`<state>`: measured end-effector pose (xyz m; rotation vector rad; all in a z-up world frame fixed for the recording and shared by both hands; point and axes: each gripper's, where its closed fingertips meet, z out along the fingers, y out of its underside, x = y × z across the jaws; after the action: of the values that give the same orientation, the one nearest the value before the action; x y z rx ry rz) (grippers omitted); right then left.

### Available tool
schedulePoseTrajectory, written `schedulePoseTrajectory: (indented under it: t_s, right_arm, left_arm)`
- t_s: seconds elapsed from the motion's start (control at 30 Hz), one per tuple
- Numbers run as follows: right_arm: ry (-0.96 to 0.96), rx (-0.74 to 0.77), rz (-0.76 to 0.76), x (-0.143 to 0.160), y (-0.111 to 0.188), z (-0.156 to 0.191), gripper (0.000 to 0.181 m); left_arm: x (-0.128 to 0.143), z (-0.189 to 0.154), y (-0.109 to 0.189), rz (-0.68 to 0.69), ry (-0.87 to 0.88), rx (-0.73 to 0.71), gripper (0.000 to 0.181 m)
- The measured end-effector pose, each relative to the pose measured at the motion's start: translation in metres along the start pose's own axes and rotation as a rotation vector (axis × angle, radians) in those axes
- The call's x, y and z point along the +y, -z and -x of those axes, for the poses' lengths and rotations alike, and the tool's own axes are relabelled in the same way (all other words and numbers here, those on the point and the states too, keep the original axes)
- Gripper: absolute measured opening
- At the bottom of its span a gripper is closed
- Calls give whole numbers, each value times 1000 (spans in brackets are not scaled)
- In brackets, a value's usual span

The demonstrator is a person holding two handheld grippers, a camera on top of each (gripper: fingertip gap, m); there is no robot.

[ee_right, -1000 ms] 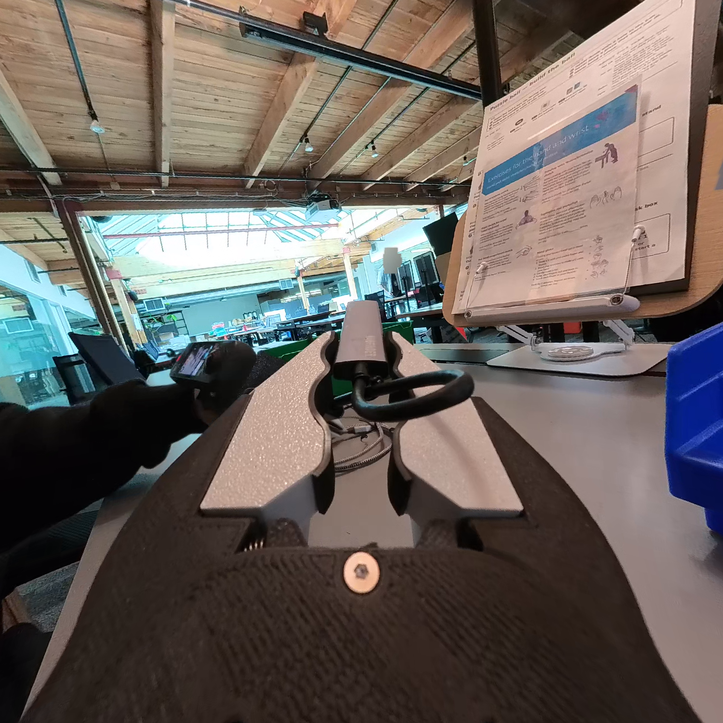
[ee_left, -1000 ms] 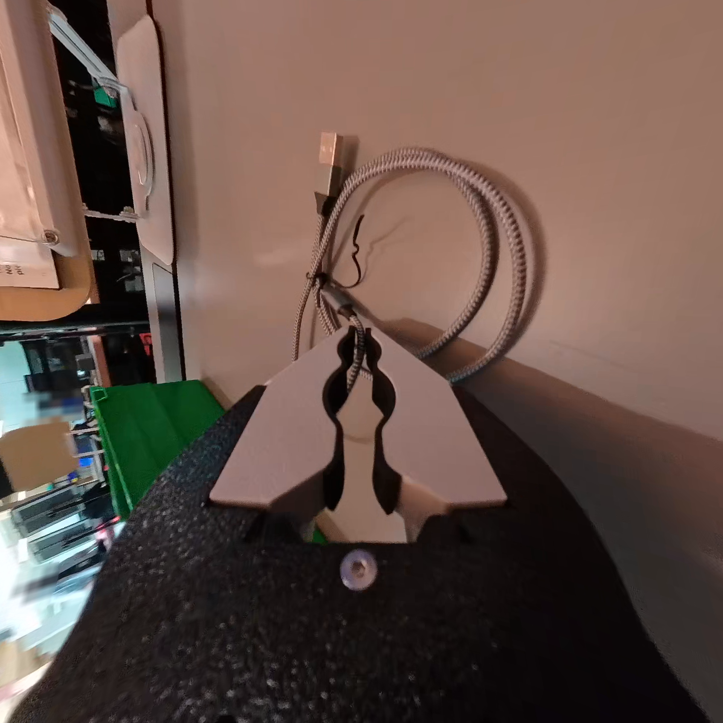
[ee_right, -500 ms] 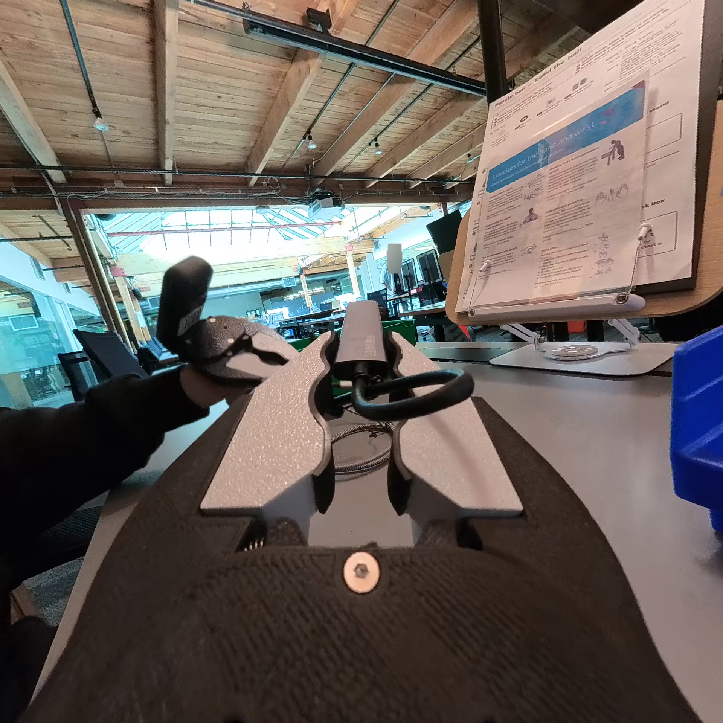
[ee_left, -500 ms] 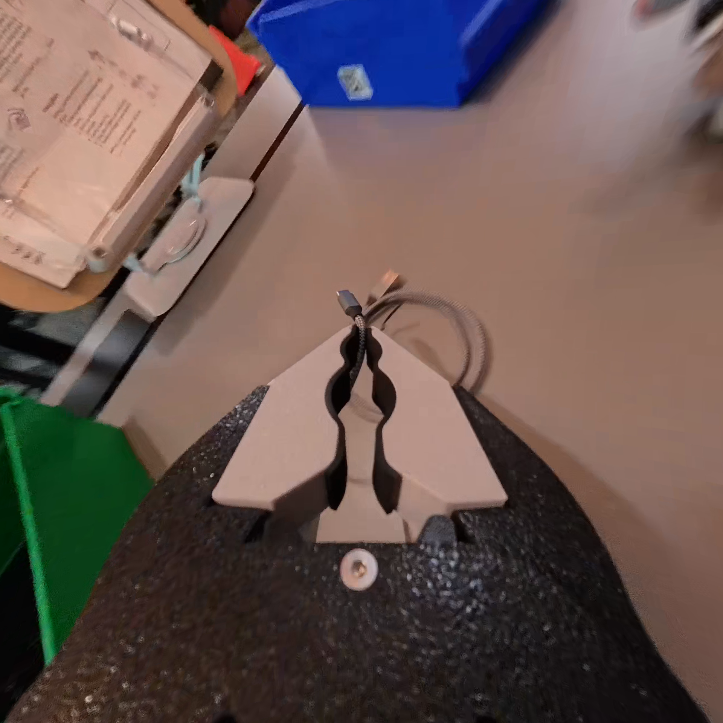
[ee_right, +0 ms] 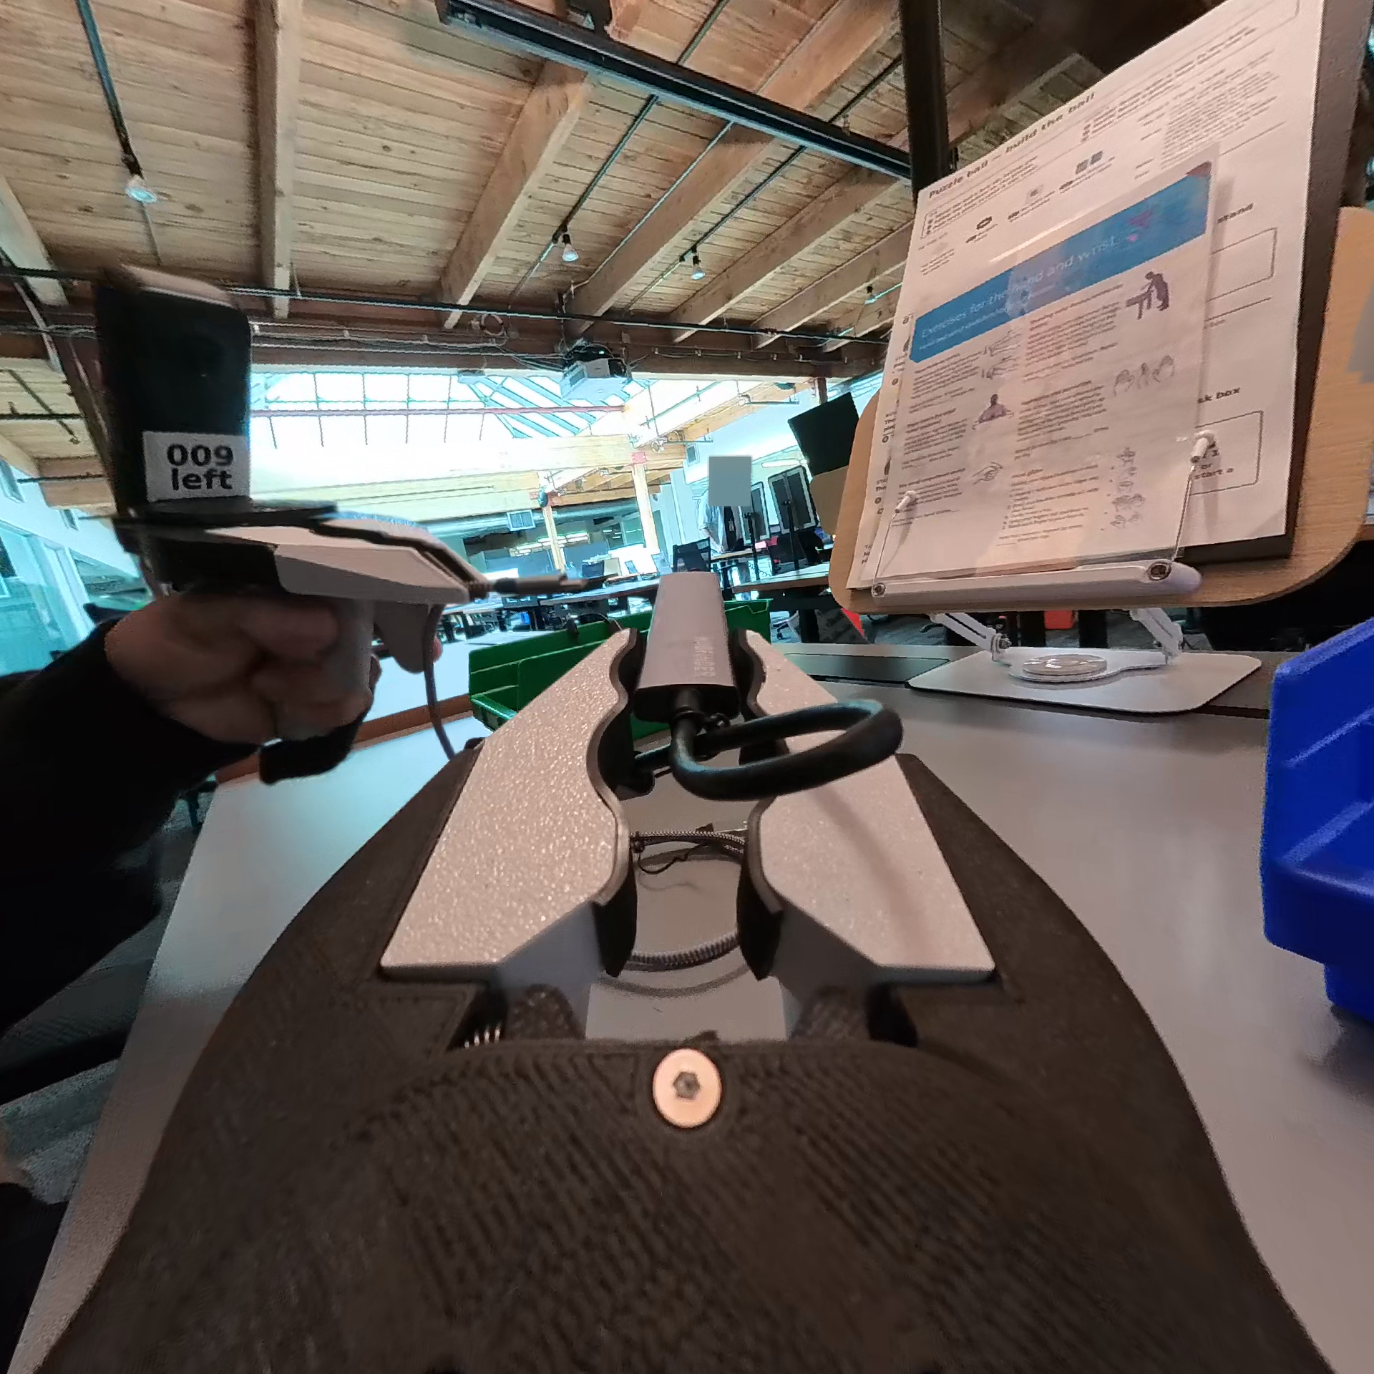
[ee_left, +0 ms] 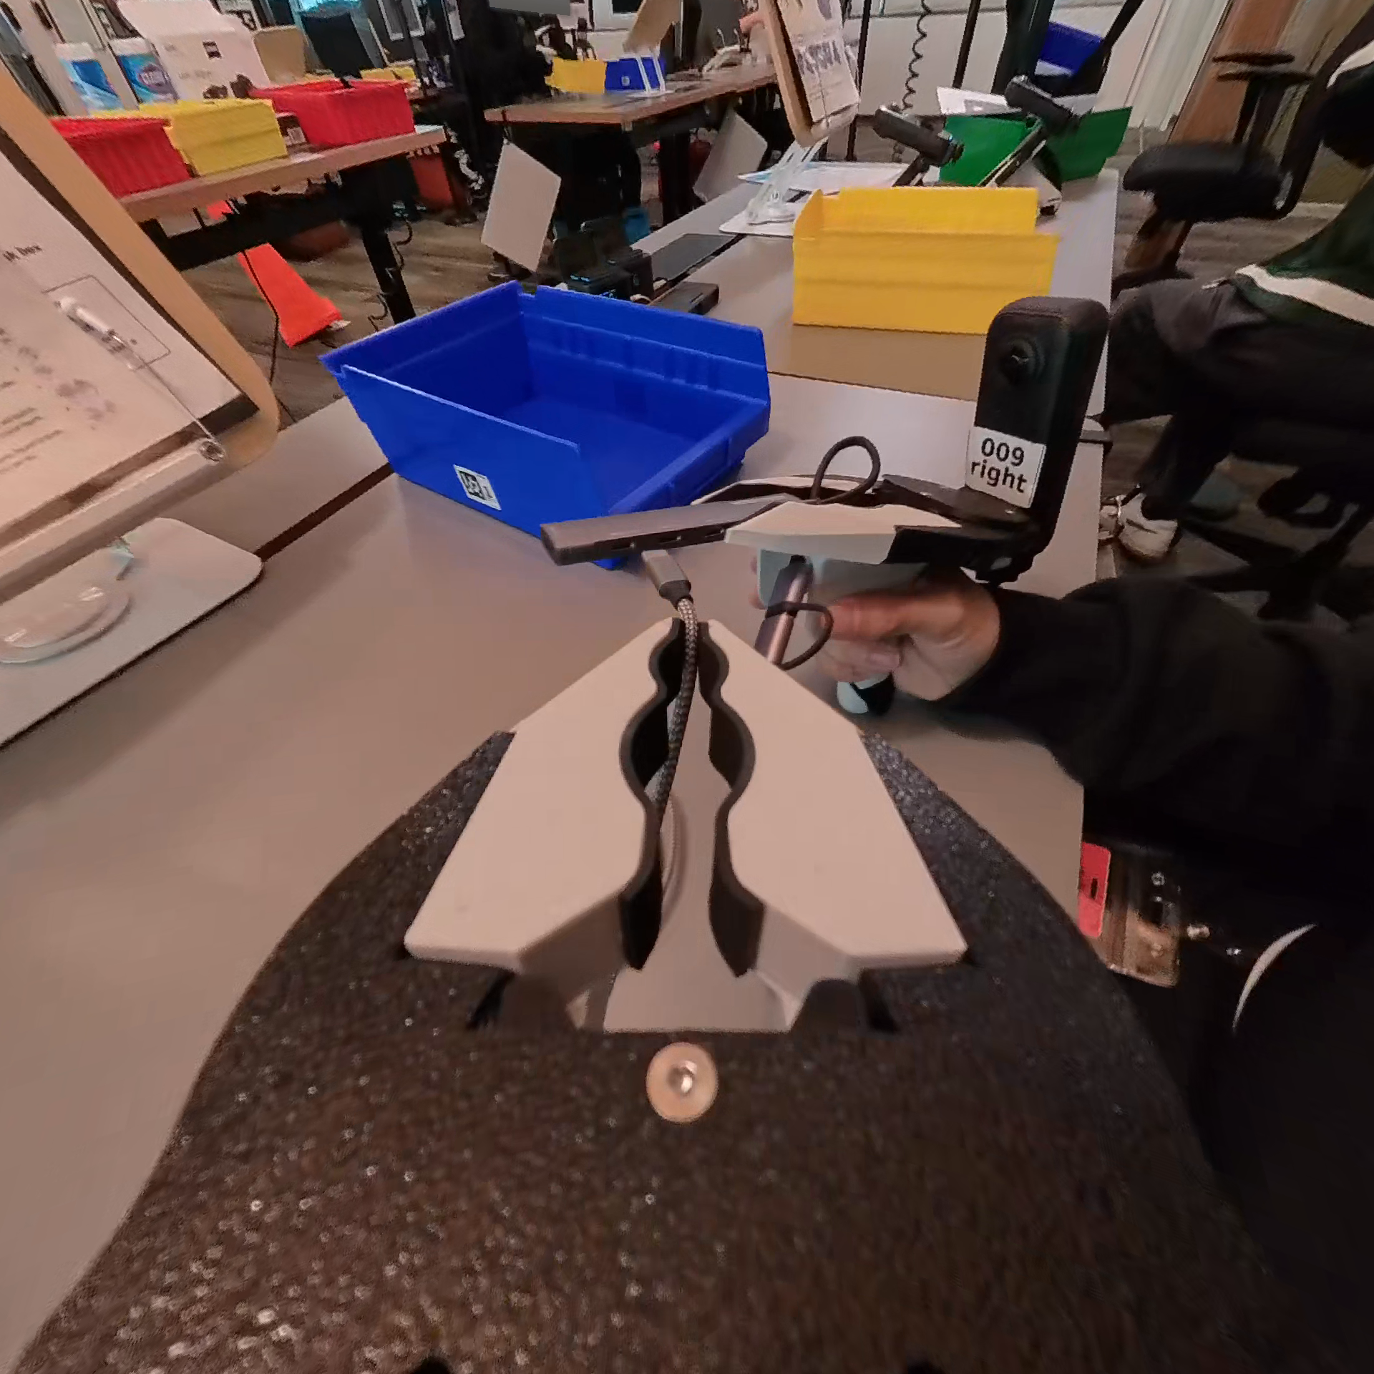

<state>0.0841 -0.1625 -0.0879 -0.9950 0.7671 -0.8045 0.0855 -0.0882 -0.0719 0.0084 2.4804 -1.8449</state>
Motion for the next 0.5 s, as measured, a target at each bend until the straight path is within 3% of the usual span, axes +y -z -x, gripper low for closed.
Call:
schedulePoseTrajectory:
  t_s: [0.2, 0.5]
  right_arm:
    - [16, 12, 4, 1, -1, 0, 22]
    - [27, -4, 16, 3, -4, 4, 22]
  left_arm:
    - [9, -13, -18, -30, 59, 1, 1]
    - [12, -6, -20, -91, 97, -31, 1]
